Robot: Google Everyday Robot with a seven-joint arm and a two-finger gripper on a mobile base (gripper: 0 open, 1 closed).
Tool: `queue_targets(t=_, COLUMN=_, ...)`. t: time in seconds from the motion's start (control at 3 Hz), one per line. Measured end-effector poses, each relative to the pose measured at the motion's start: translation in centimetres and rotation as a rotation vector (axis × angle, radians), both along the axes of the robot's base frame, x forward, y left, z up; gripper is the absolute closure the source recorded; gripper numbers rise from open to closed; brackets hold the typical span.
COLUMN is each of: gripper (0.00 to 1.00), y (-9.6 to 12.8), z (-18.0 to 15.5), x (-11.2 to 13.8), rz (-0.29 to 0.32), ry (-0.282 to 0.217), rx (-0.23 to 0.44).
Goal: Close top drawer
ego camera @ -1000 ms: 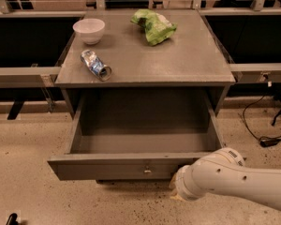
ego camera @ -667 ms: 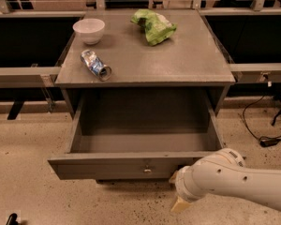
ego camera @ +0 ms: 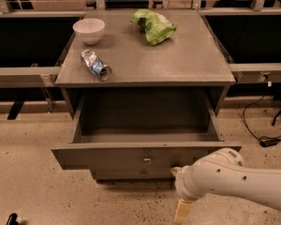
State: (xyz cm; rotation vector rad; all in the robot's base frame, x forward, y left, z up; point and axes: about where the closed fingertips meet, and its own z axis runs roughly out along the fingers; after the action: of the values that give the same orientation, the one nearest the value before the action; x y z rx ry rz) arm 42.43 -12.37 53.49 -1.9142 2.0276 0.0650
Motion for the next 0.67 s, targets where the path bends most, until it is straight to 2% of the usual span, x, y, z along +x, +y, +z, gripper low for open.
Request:
queue_targets(t=0.33, gripper=0.26, y=-0.2, z=-0.9, x=0.4, rz=0.005, ry=0.037, rx=0.011)
queue_targets(t=0.67, gripper=0.49, y=-0.5, z=-2.1, x=1.2, rz=0.044, ry=0.07, rx=0.029)
